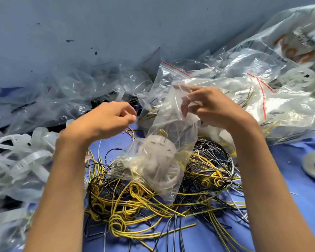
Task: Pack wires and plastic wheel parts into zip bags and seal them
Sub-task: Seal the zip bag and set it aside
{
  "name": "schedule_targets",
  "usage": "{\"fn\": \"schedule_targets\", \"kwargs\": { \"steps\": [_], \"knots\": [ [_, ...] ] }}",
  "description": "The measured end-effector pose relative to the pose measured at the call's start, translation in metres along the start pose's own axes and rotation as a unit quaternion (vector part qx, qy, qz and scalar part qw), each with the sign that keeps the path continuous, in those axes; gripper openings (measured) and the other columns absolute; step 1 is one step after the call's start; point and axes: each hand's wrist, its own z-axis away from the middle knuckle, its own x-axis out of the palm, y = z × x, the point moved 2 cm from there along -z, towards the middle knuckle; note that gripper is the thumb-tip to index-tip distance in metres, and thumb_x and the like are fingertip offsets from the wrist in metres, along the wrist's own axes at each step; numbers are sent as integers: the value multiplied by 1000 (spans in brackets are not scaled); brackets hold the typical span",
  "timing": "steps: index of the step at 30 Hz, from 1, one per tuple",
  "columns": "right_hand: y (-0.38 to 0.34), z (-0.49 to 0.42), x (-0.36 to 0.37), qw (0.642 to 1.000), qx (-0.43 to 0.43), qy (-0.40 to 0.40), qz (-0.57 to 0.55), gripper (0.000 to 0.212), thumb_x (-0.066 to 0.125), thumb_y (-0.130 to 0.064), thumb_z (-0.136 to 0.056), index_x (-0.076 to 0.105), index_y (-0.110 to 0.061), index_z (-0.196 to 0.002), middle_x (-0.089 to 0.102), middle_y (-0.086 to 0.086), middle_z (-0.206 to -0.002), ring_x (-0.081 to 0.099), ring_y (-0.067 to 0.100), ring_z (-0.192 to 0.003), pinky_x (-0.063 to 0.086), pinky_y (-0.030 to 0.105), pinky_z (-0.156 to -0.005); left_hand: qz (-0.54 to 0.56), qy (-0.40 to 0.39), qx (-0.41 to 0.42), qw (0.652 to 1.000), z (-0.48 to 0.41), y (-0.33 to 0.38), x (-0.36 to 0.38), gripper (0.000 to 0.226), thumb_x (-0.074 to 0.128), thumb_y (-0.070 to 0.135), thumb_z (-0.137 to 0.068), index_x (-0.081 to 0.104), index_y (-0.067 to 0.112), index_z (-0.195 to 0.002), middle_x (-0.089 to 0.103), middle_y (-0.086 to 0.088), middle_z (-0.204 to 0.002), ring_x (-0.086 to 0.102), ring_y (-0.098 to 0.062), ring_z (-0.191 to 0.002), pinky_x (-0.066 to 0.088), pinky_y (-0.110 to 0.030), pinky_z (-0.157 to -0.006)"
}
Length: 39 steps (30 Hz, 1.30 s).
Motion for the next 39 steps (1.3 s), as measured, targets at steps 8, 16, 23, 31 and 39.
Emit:
{"fn": "schedule_targets", "kwargs": {
  "steps": [8,16,23,31,39],
  "knots": [
    [-11,0,-1,999,-24,19,-42,40,56,6,-85,69,-26,-66,50,-23,-135,49,0,-122,44,24,-98,-137,-220,-12,966,-8,-6,44,36,69,46,-80,57,18,-98,58,22,-79,55,-2,-75,42,-24,-68],
    [-7,2,-7,993,10,38,-114,36,53,9,-82,67,-21,-67,60,-5,-120,59,-4,-94,52,19,-70,-103,-117,13,988,-13,-11,36,23,61,23,-90,47,30,-73,50,12,-73,49,-15,-71,36,-29,-60],
    [-5,11,3,978,117,-172,-29,8,58,-16,-91,66,-14,-92,66,11,-81,59,14,-61,51,22,-55,-35,182,-92,978,-24,-55,16,32,44,6,-87,64,18,-110,65,-7,-111,58,-29,-104,45,-38,-93],
    [-16,6,9,978,100,-182,-22,17,60,-30,-91,67,-16,-98,69,5,-77,59,8,-52,54,24,-55,-322,-2,-192,927,-47,-120,17,49,50,12,-86,49,19,-134,49,-17,-132,39,-35,-125,40,-44,-100],
    [-25,8,13,975,74,-205,35,26,54,-40,-92,64,-19,-103,70,5,-88,62,13,-68,55,34,-70,-447,-11,-247,860,-60,-127,24,33,45,10,-90,54,16,-121,54,-11,-127,51,-30,-120,37,-36,-95]
  ]
}}
